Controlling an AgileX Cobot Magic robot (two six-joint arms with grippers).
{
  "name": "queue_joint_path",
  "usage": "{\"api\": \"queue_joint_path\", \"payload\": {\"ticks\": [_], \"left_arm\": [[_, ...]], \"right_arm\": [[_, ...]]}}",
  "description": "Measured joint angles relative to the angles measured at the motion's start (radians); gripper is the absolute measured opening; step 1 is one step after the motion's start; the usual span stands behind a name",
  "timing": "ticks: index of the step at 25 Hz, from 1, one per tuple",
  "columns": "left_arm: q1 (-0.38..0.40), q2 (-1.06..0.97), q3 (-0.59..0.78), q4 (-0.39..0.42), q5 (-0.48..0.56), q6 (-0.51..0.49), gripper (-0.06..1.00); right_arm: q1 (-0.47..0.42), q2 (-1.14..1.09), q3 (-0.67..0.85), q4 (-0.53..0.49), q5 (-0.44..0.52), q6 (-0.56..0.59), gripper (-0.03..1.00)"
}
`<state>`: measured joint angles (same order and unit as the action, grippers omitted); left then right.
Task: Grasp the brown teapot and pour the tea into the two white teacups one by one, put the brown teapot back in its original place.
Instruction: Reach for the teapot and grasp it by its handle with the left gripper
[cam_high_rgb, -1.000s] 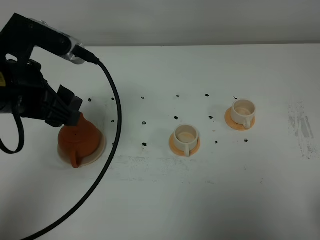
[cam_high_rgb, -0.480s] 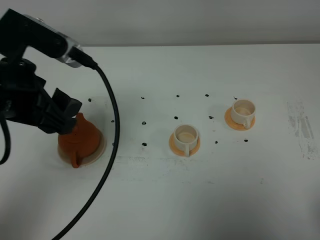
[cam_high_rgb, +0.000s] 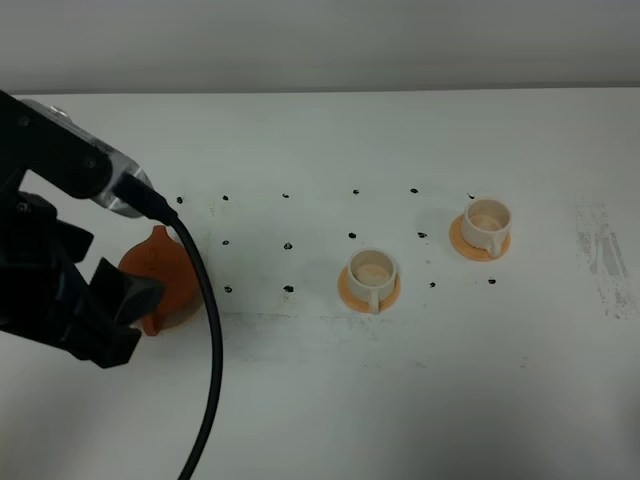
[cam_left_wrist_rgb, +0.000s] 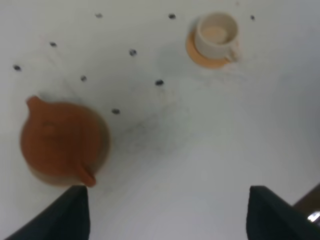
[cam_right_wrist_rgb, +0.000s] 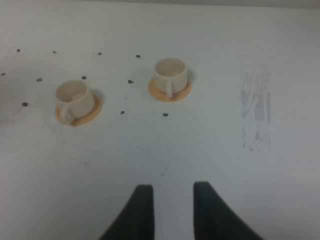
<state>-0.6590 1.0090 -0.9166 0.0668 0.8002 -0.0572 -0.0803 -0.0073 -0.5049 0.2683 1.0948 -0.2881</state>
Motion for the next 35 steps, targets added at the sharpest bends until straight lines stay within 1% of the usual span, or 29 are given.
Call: {"api": "queue_joint_path", "payload": {"ticks": [3, 7, 11, 17, 23, 25, 30, 35], "left_arm": [[-0.017, 0.0, 0.027, 0.003, 0.001, -0.07, 0.66], [-0.017, 0.0, 0.079, 0.019, 0.005, -0.145, 0.66], [-0.017, 0.0, 0.101, -0.003, 0.007, -0.161, 0.66], [-0.017, 0.0, 0.102, -0.094, 0.005, -0.162, 0.66], [-0.017, 0.0, 0.102, -0.112, -0.021, -0.162, 0.66], [-0.017, 0.0, 0.102, -0.133, -0.023, -0.167, 0.66], [-0.017, 0.0, 0.102, -0.175, -0.026, -0.219, 0.66], [-0.017, 0.0, 0.102, -0.179, -0.027, -0.275, 0.66]], "right_arm": [[0.0, 0.0, 0.0, 0.0, 0.0, 0.001, 0.22], [0.0, 0.0, 0.0, 0.0, 0.0, 0.001, 0.22], [0.0, 0.0, 0.0, 0.0, 0.0, 0.001, 0.22], [0.0, 0.0, 0.0, 0.0, 0.0, 0.001, 0.22], [0.0, 0.0, 0.0, 0.0, 0.0, 0.001, 0.22], [0.0, 0.0, 0.0, 0.0, 0.0, 0.001, 0.22], [0.0, 0.0, 0.0, 0.0, 0.0, 0.0, 0.22], [0.0, 0.0, 0.0, 0.0, 0.0, 0.0, 0.22]]}}
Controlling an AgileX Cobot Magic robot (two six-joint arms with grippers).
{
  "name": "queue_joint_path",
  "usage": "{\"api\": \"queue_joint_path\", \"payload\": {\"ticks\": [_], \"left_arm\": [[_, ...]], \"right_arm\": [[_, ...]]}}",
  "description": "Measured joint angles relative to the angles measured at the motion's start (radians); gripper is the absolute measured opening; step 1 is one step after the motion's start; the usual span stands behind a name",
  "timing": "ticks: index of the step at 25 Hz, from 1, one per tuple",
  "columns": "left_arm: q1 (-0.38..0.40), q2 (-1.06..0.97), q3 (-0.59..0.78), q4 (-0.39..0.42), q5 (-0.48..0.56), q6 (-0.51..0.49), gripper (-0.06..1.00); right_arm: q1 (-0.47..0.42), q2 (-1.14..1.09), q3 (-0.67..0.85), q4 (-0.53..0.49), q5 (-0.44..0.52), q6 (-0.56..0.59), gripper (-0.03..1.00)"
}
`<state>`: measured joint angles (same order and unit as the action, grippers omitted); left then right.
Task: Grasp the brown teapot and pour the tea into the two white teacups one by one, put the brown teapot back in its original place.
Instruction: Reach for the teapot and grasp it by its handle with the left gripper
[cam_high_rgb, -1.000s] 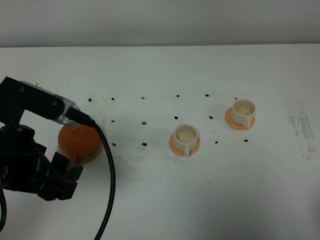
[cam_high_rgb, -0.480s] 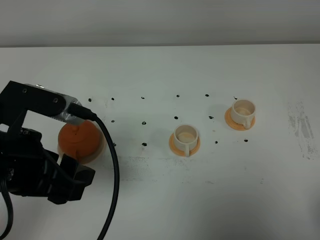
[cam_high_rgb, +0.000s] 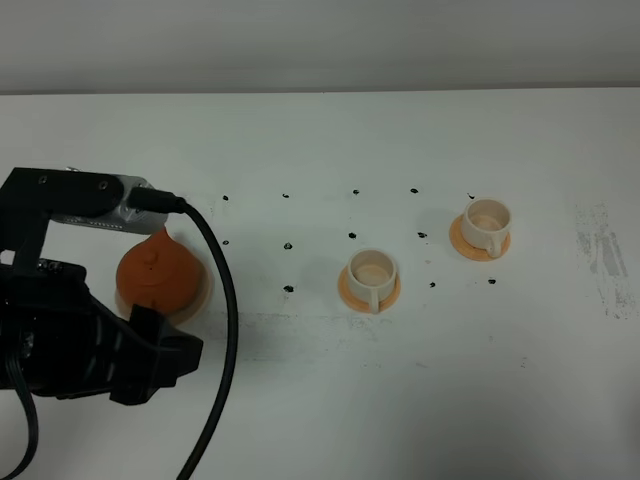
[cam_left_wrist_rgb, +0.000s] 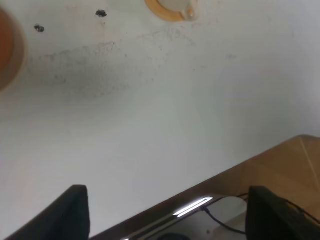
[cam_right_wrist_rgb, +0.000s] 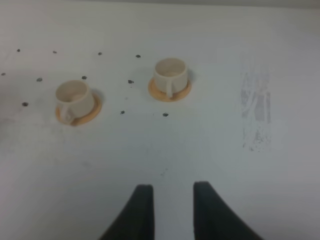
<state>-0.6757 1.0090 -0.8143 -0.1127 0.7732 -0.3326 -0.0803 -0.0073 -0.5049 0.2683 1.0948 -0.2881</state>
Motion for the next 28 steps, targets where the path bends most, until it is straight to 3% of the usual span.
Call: {"api": "queue_joint_path", "payload": {"ticks": [5, 14, 28], "left_arm": [[0.0, 0.0, 0.0, 0.005, 0.005, -0.079, 0.66], [0.066, 0.0, 0.0, 0.143, 0.08, -0.331, 0.66], [0.159, 0.113, 0.0, 0.184, 0.064, -0.332, 0.66]], "right_arm": [[0.0, 0.0, 0.0, 0.0, 0.0, 0.0, 0.22], [0.0, 0.0, 0.0, 0.0, 0.0, 0.0, 0.22], [0.0, 0.0, 0.0, 0.0, 0.0, 0.0, 0.22]]}}
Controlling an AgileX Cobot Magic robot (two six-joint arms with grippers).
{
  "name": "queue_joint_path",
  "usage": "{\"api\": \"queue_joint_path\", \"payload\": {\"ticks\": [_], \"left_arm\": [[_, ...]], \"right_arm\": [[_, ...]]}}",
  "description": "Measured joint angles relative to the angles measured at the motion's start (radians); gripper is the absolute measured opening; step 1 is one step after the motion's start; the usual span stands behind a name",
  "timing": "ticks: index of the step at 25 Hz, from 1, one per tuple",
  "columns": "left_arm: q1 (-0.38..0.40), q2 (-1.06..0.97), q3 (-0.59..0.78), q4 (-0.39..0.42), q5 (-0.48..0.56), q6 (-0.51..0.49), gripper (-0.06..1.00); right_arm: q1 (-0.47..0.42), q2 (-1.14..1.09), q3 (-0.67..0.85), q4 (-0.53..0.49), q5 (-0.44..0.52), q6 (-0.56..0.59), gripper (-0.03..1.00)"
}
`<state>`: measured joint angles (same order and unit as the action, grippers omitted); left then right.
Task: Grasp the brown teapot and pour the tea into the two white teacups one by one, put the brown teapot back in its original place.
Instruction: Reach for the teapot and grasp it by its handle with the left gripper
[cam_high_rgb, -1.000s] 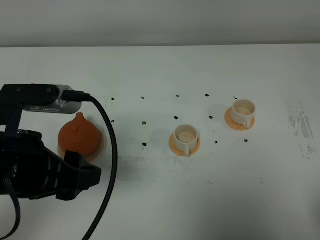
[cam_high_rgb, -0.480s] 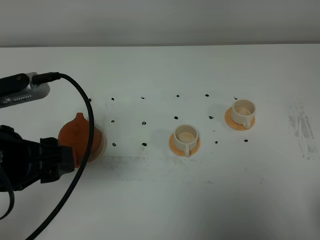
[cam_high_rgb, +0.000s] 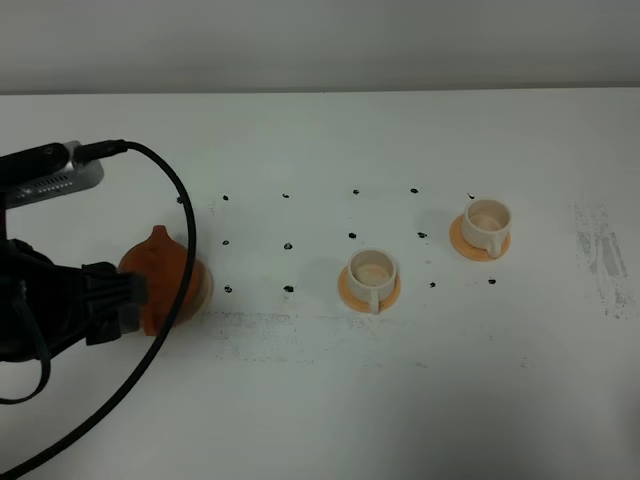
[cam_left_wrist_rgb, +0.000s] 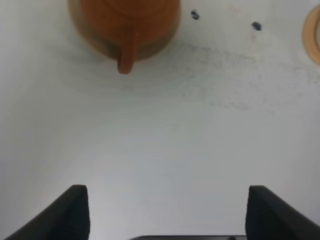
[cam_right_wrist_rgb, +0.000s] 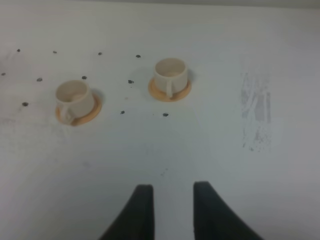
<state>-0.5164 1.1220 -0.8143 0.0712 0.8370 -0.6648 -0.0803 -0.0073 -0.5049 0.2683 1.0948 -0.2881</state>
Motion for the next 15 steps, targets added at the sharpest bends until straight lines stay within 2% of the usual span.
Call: {"api": "queue_joint_path", "payload": {"ticks": [2, 5, 7, 10, 15], "left_arm": [[0.001, 0.031, 0.0, 0.0, -0.021, 0.073, 0.66], [0.002, 0.075, 0.0, -0.004, -0.028, 0.253, 0.66], [0.019, 0.096, 0.0, -0.024, -0.014, 0.323, 0.66], [0.074, 0.116, 0.0, -0.056, 0.0, 0.354, 0.66], [0.132, 0.141, 0.0, -0.071, -0.018, 0.342, 0.66]], "right_arm": [[0.0, 0.0, 0.0, 0.0, 0.0, 0.0, 0.22], [0.0, 0.0, 0.0, 0.0, 0.0, 0.0, 0.22], [0.0, 0.0, 0.0, 0.0, 0.0, 0.0, 0.22], [0.0, 0.0, 0.0, 0.0, 0.0, 0.0, 0.22], [0.0, 0.0, 0.0, 0.001, 0.0, 0.0, 0.22]]}}
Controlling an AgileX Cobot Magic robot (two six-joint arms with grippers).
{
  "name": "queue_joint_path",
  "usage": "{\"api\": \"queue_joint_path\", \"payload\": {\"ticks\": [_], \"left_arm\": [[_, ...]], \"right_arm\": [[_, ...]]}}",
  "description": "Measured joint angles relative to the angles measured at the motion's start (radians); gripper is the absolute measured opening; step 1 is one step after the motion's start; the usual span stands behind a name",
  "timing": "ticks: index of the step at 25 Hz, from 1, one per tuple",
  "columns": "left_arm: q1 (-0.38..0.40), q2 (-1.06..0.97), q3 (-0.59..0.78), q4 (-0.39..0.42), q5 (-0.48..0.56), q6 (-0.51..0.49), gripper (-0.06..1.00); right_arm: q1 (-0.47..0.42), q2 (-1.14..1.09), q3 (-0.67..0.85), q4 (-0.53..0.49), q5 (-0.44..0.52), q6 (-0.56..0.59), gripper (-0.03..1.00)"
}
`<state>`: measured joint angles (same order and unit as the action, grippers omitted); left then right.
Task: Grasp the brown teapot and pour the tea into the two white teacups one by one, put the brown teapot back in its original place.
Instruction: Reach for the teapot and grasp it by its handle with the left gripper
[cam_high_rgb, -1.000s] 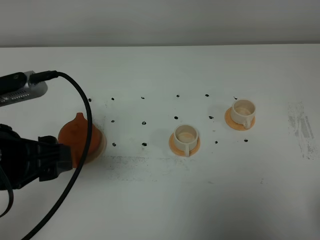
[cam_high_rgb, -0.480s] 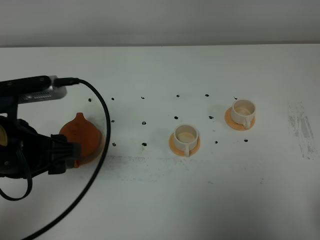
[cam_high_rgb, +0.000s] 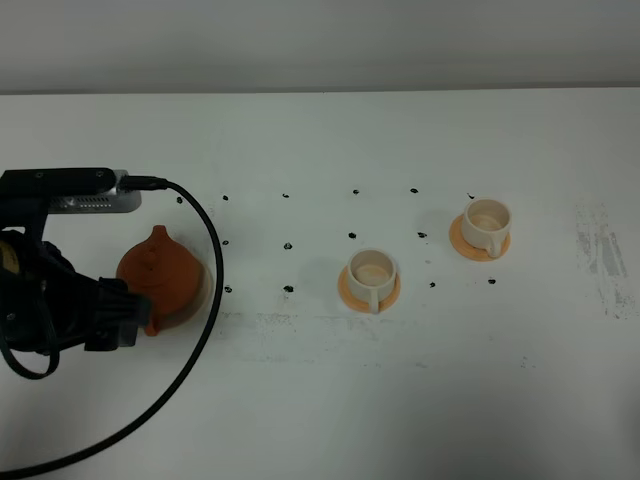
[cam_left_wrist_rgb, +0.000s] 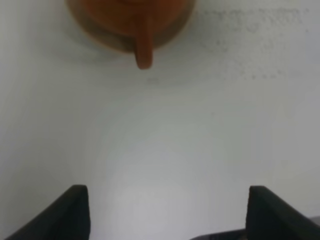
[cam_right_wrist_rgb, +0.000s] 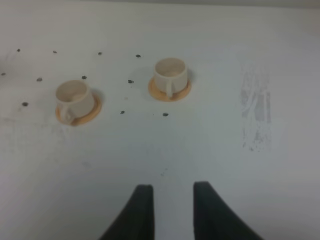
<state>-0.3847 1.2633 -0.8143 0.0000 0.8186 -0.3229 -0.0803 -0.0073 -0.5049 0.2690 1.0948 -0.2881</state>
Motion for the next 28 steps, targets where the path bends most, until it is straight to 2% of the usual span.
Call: {"api": "queue_joint_path", "payload": {"ticks": [5, 13, 28], "left_arm": [[0.043, 0.06, 0.0, -0.005, -0.029, -0.021, 0.66], [0.052, 0.172, -0.005, -0.007, -0.071, -0.022, 0.66], [0.067, 0.373, -0.133, -0.01, -0.119, -0.005, 0.66]], "right_arm": [[0.0, 0.0, 0.0, 0.0, 0.0, 0.001, 0.22], [0.0, 0.0, 0.0, 0.0, 0.0, 0.0, 0.22], [0.0, 0.0, 0.0, 0.0, 0.0, 0.0, 0.22]]}}
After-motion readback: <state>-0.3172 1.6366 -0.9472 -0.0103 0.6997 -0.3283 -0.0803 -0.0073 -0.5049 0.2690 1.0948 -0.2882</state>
